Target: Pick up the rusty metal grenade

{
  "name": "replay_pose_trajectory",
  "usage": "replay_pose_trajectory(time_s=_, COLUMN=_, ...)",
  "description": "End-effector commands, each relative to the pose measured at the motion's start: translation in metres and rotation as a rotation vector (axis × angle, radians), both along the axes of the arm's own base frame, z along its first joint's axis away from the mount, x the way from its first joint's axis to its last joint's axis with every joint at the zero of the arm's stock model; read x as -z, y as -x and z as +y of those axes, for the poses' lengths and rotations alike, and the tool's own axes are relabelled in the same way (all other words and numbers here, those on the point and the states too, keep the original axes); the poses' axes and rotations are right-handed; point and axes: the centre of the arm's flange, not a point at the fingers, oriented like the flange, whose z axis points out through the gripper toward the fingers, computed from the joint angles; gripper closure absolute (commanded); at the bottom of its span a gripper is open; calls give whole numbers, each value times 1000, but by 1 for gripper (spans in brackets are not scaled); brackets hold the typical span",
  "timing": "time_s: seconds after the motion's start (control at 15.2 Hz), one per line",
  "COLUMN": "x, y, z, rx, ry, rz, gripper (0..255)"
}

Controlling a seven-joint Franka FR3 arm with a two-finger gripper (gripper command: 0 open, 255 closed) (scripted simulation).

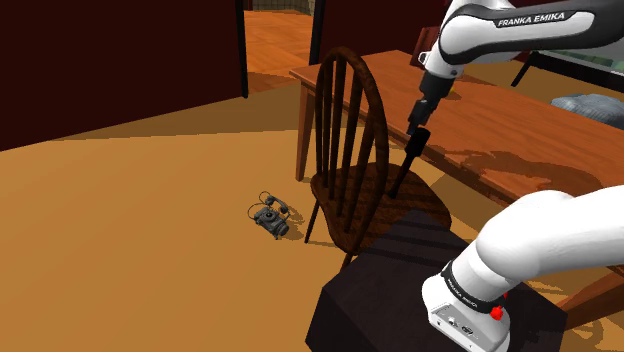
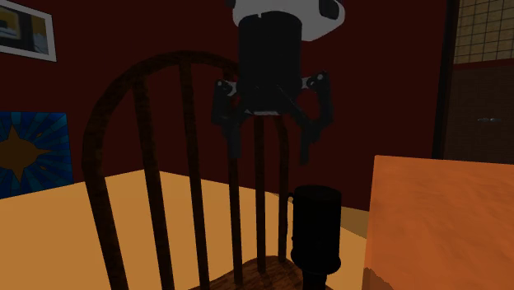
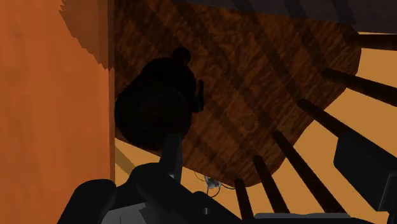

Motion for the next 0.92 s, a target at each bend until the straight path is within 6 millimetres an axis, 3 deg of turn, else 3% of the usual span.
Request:
replay_pose_trajectory(time_s=0.0, x=10, y=-2, z=-24, rx=10, ry=8, rz=-7, gripper=0)
replay_pose_trajectory(time_s=0.2, x=23, y=-5, z=-56, rx=23, ry=18, rz=-16, gripper=0)
replay_pose_trajectory(time_s=0.79, x=63, y=-5, z=-56, rx=23, ry=18, rz=-16, gripper=0)
replay_pose_trajectory(time_s=0.86, x=64, y=-4, z=-56, rx=23, ry=18, rz=-16, gripper=255)
